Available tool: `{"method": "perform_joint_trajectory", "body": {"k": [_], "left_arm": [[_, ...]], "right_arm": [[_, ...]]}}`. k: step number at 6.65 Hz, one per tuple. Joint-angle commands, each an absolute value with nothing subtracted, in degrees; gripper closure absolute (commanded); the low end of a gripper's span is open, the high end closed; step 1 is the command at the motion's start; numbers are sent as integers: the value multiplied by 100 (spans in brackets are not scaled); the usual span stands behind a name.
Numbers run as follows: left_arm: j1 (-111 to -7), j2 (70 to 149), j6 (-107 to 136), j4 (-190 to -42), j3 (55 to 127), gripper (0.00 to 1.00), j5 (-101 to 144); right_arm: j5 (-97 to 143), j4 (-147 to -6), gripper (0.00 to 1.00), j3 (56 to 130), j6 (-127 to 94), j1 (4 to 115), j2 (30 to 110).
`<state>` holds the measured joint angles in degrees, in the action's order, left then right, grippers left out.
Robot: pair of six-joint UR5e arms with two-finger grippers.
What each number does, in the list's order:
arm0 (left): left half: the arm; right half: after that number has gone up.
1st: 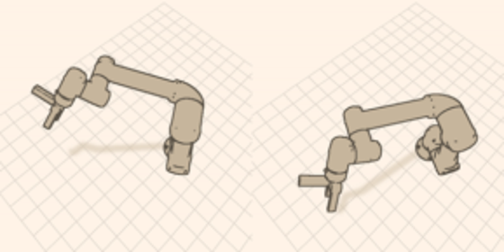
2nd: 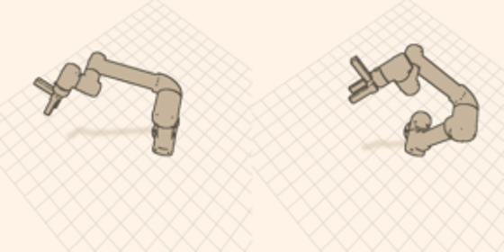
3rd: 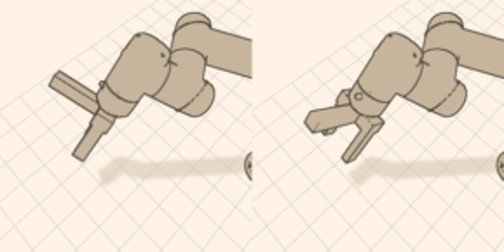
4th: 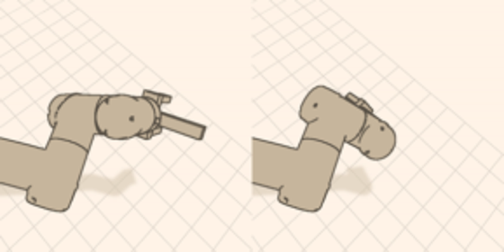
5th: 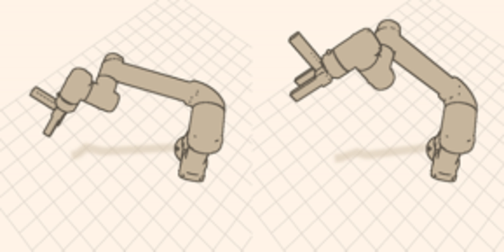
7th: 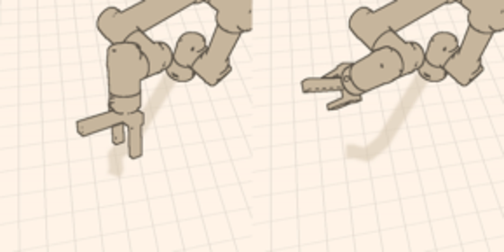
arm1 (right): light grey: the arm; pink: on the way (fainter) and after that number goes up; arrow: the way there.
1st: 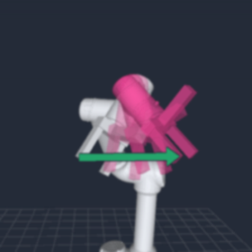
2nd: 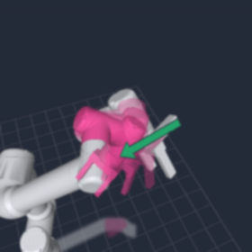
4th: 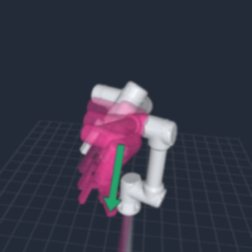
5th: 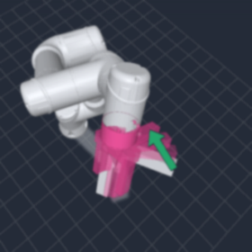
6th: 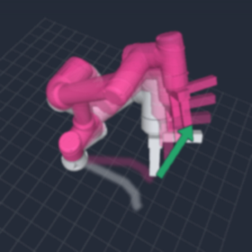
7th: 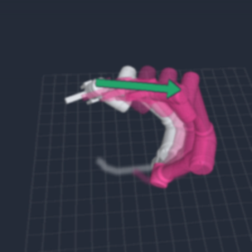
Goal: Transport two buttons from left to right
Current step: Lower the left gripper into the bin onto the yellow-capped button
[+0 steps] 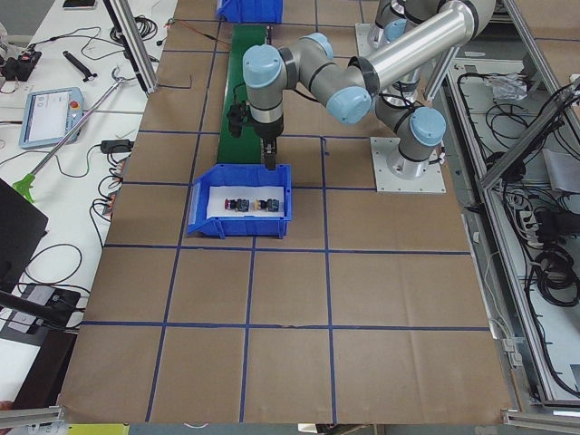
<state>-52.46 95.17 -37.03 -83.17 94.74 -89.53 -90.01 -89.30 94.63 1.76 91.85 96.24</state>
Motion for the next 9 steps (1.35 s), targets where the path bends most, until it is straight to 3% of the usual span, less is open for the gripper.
{"method": "perform_joint_trajectory", "body": {"k": [1,4,9], "left_arm": [[-5054,9615,-3964,-7685,9886,0,-8938],[-5097,9965,-3973,-6411,10607,0,-8755],[-5238,10712,-3990,-5347,10863,0,-8763]], "right_arm": [[-9000,-8930,0,9466,176,9185,9624],[-9000,-8930,0,9466,176,9185,9624],[-9000,-8930,0,9466,176,9185,9624]]}}
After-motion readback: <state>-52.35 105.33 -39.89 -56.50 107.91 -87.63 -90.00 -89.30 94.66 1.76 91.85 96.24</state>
